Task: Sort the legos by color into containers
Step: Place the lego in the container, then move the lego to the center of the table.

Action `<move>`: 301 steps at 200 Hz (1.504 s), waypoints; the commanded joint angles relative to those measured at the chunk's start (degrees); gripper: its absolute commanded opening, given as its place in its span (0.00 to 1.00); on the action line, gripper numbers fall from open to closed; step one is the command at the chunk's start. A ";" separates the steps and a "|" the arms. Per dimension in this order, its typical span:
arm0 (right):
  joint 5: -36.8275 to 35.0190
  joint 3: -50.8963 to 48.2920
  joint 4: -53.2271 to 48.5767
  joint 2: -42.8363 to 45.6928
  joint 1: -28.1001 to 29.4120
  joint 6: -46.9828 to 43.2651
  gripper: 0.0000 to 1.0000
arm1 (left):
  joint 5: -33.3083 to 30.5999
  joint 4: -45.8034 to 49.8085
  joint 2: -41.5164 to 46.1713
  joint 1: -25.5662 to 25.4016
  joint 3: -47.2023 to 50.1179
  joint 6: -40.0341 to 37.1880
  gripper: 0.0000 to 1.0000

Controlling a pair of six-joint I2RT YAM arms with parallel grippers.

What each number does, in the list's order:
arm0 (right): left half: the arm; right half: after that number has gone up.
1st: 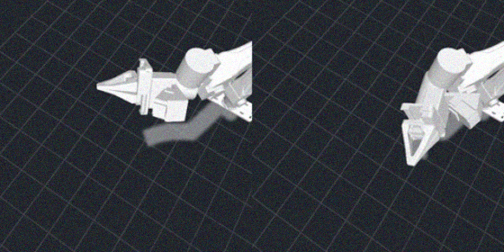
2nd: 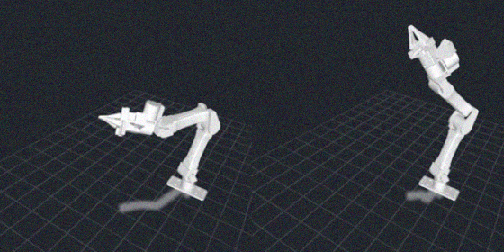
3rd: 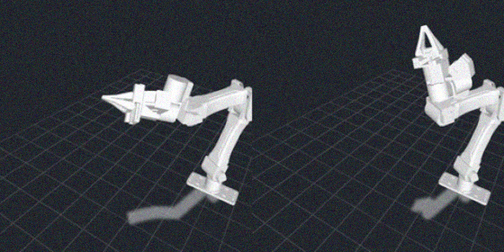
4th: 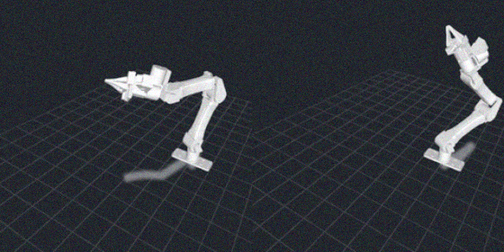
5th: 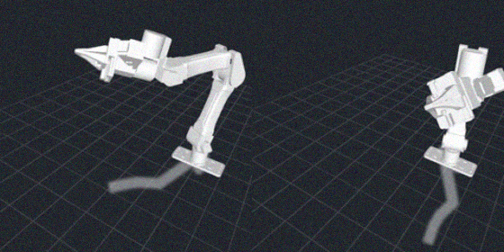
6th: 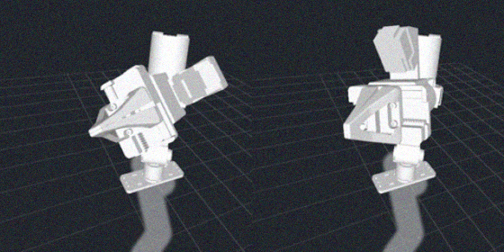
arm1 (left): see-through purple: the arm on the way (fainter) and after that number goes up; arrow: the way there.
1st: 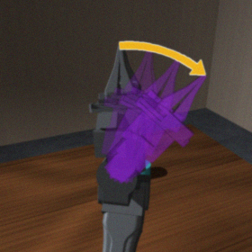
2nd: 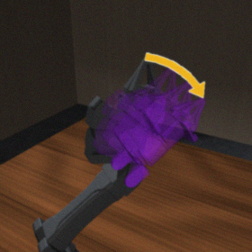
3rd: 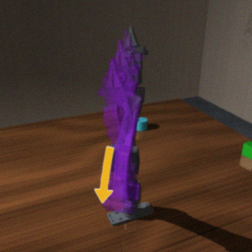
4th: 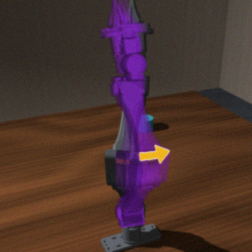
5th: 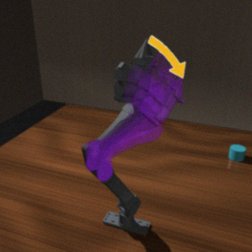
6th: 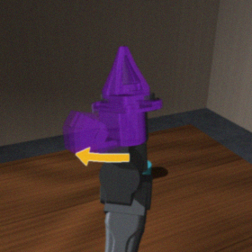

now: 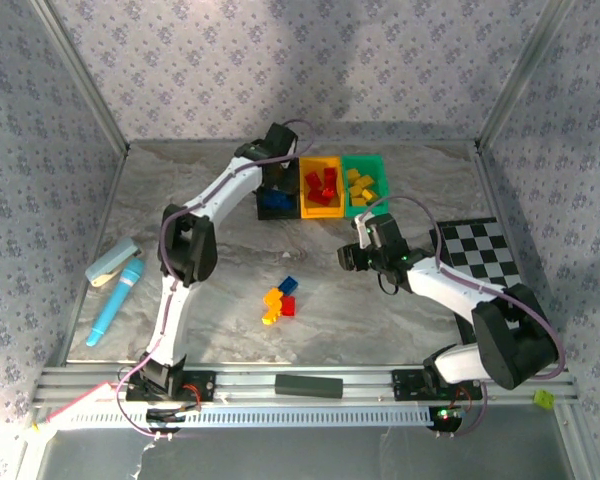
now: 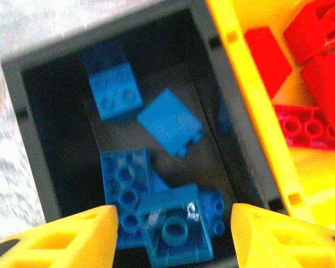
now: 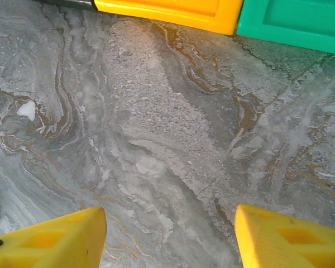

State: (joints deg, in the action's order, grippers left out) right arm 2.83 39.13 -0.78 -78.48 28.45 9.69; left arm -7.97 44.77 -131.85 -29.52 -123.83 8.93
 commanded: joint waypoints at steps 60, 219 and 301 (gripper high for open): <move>9.19 0.54 7.13 -5.82 5.19 4.79 0.64 | 2.41 -11.88 15.01 -0.10 21.63 2.34 0.69; 3.78 11.02 0.43 -18.72 20.86 10.72 0.64 | -3.20 -39.59 47.73 -0.13 75.83 4.57 0.68; -13.32 20.09 -13.93 -24.80 20.73 8.72 0.62 | -3.13 -43.54 51.57 0.20 81.85 3.62 0.67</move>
State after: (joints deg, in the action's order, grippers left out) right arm -2.20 57.60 -6.20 -101.97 50.70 19.07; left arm -10.57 3.75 -82.59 -29.63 -43.55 13.06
